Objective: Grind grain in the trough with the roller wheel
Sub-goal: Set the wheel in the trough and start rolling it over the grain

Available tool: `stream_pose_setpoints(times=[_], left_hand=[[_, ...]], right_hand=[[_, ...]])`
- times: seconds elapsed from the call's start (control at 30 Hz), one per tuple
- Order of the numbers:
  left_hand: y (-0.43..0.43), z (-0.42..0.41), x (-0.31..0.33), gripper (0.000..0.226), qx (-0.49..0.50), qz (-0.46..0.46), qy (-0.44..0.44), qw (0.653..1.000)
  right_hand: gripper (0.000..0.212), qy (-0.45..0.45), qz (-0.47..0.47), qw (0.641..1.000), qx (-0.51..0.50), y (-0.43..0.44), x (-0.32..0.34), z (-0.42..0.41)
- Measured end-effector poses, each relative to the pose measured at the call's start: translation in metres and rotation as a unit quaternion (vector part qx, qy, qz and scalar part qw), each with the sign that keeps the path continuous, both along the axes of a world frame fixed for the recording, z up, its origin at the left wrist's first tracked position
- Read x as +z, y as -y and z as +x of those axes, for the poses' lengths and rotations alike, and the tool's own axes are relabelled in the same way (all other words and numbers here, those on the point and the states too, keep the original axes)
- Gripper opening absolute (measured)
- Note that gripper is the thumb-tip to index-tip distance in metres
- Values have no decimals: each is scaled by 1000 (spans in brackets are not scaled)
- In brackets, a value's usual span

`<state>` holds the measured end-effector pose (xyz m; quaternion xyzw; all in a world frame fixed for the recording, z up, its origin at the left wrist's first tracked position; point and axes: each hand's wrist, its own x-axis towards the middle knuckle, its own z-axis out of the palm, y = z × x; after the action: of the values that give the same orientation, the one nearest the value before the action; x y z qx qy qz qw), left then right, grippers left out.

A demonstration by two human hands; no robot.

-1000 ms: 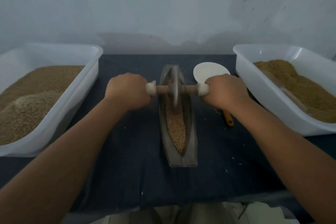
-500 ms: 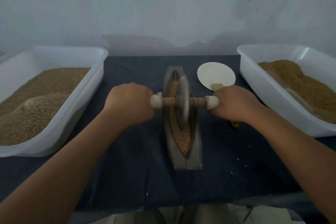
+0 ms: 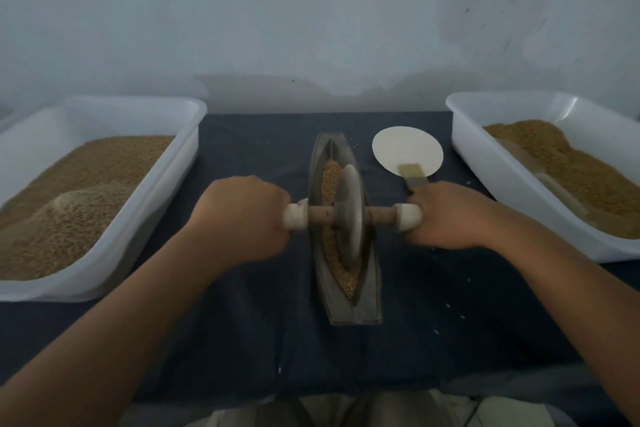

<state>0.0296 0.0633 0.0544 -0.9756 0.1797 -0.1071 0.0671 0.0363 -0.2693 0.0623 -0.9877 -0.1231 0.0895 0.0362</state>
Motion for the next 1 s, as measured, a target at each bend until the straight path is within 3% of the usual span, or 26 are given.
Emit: stream_pose_setpoints(times=[0.23, 0.37, 0.53, 0.77, 0.87, 0.93, 1.0], left_hand=[[18, 64, 16, 25, 63, -35, -23, 997], [17, 62, 12, 26, 60, -48, -17, 997], [0, 10, -9, 30, 24, -48, -16, 998], [7, 36, -10, 26, 69, -85, -11, 994], [12, 60, -6, 24, 84, -91, -12, 992], [12, 62, -2, 23, 77, -91, -31, 992], [8, 48, -1, 23, 62, -91, -62, 992]], right_hand=[[38, 211, -23, 973, -89, -22, -17, 48], [36, 200, -23, 977, -70, -21, -11, 49], [35, 114, -34, 993, -3, -3, -3, 7], [44, 230, -54, 971, -34, -21, -8, 41], [36, 279, -34, 959, -39, -27, -7, 54], [32, 273, -33, 961, -29, -29, -1, 52], [31, 203, -44, 978, -20, -25, 4, 39]])
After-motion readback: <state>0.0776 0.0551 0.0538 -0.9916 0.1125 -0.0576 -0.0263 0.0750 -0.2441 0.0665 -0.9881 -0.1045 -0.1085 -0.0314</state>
